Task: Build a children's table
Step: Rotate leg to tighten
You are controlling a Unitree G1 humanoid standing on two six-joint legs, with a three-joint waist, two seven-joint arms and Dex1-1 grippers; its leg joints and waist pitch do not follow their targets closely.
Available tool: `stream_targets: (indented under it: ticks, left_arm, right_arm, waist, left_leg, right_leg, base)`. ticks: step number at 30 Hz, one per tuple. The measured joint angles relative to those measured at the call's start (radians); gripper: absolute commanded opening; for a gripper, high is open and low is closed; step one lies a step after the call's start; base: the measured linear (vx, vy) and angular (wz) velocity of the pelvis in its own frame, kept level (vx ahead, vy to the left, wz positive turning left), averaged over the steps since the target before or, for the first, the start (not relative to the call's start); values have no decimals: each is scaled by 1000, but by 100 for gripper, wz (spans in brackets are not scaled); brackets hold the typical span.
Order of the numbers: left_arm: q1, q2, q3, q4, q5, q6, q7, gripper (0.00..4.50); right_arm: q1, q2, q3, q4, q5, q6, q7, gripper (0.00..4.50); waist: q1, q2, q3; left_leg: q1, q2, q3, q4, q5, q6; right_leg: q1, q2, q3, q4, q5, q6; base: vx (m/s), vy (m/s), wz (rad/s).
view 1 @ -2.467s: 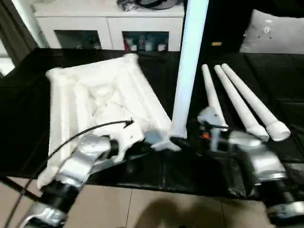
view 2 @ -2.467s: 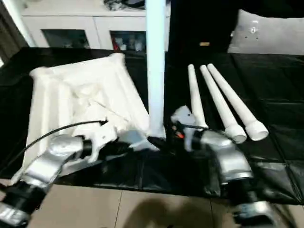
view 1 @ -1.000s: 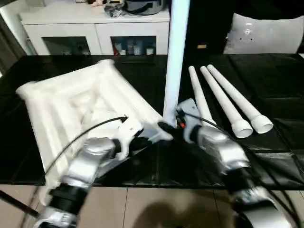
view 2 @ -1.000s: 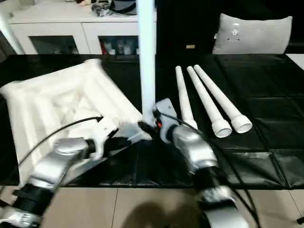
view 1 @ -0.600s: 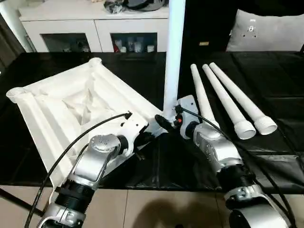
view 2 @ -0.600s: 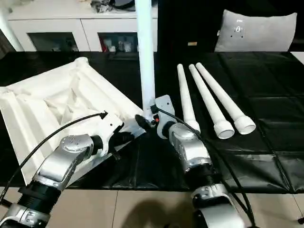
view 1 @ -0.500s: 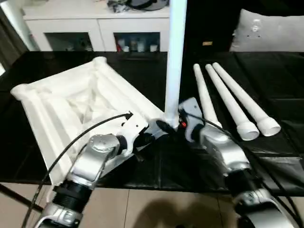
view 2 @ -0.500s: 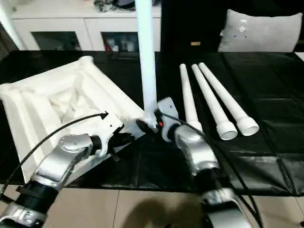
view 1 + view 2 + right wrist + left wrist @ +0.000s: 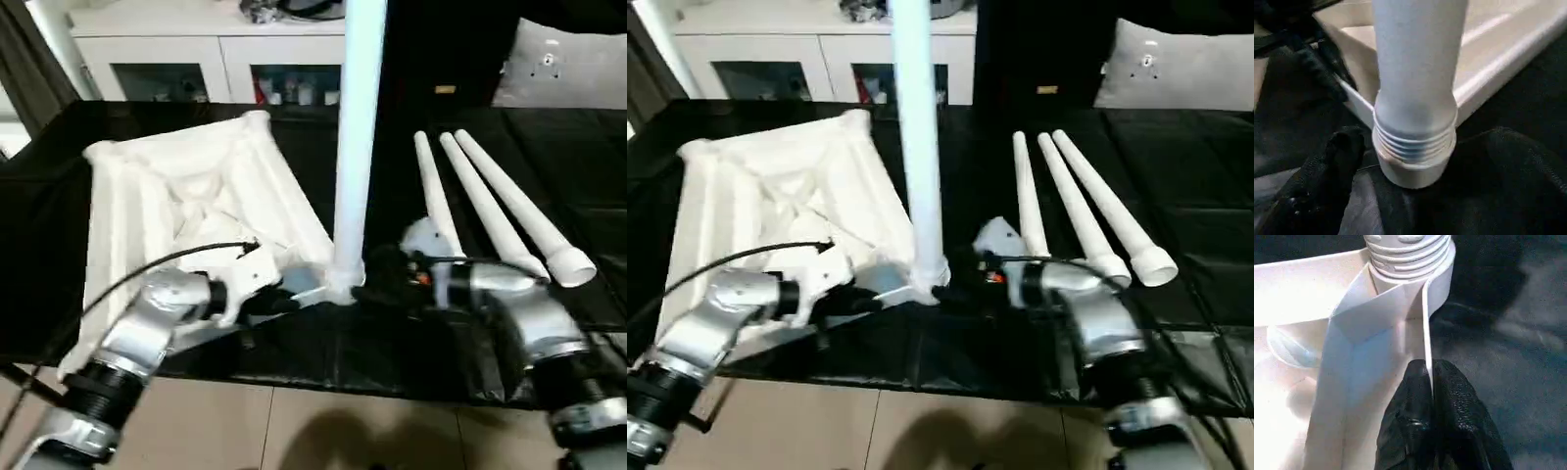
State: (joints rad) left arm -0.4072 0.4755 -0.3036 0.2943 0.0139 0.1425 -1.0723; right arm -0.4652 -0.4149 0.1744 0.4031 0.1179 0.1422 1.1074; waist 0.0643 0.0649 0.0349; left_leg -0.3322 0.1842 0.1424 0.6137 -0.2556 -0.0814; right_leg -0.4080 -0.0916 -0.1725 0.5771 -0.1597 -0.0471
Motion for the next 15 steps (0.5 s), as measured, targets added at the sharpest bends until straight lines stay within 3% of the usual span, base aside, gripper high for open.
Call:
stream_targets:
  ticks: [7,15]
  left_arm:
    - [-17,23,-37,30,-21,-81,-116,0]
    - [-27,26,-50,57,-29,-125,-161,0]
  right_arm:
    - [0,-14,38,-1,0,-39,87,443]
    - [0,-6,73,1,14,-35,156,369]
  waist:
    - [20,0,0]
    - [27,1,0]
  left_leg:
    - [0,1,1,2,0,0]
    - [0,1,1,2,0,0]
  right_leg:
    - [0,0,0,1,0,0]
    - [0,0,0,1,0,0]
  base:
    - [0,0,0]
    - [0,0,0]
